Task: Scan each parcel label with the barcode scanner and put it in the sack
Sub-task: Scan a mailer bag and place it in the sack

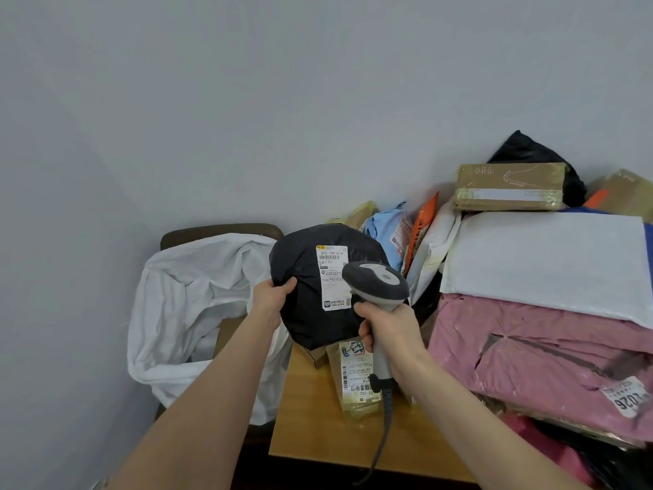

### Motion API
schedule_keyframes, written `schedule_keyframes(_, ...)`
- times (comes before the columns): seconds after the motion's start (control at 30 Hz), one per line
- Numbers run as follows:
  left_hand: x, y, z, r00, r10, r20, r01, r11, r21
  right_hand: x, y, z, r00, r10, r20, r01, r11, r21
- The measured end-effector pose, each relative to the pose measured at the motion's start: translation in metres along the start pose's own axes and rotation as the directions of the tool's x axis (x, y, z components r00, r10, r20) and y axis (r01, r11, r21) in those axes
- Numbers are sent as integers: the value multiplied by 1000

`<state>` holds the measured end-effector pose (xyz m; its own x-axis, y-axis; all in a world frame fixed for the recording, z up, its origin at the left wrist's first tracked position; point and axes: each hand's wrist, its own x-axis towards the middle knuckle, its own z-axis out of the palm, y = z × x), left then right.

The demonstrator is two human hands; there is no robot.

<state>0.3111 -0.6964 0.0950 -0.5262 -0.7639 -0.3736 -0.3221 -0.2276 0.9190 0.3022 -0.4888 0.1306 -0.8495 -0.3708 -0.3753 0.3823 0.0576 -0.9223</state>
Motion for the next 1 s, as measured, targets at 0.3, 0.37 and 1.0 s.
schedule_keyframes(0.3, 6, 29, -42, 990, 108, -92, -108, 994, 12, 13, -19, 36, 995, 0, 103, -11, 994, 105)
schedule_keyframes(0.37, 13, 39, -71, 971, 163, -174, -161, 987, 29, 22, -22, 54, 990, 13, 138, -30, 992, 122)
schedule_keyframes(1.0, 263, -41, -266, 988, 124, -87, -37, 753, 656, 164, 61, 317, 963, 259, 80, -255, 965, -56)
